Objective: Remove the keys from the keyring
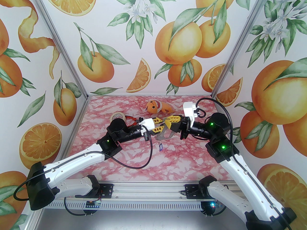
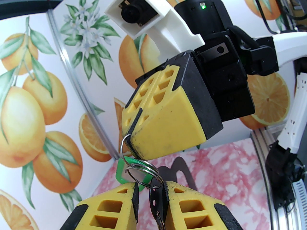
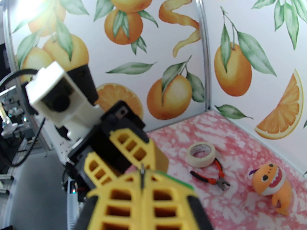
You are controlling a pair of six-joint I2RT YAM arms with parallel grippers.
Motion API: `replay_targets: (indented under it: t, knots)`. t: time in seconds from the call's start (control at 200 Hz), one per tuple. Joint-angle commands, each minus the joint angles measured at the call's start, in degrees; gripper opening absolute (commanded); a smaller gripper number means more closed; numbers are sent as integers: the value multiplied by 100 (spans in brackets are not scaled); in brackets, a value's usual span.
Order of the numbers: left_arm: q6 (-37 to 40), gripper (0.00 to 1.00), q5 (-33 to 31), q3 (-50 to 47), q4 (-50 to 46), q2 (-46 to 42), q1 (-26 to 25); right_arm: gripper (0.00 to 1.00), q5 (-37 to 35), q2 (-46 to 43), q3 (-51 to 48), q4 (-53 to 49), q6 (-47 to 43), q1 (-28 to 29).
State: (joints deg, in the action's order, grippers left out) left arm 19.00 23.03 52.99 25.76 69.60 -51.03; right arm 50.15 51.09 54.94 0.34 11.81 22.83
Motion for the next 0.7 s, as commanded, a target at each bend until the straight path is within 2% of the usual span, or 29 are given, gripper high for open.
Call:
replay_targets:
  t: [0.0,0.49,0.695]
  knots:
    - [52,21,67,-32,372,70,-15,0,69,-53,-52,374,88,-22]
    - [164,14,-54,-165,663,88,-18,0,-13,-115,-97,339,94,-17]
    - [173,15,-44,-197,808,90,-18,0,-81,-121,-120,326,67,-19]
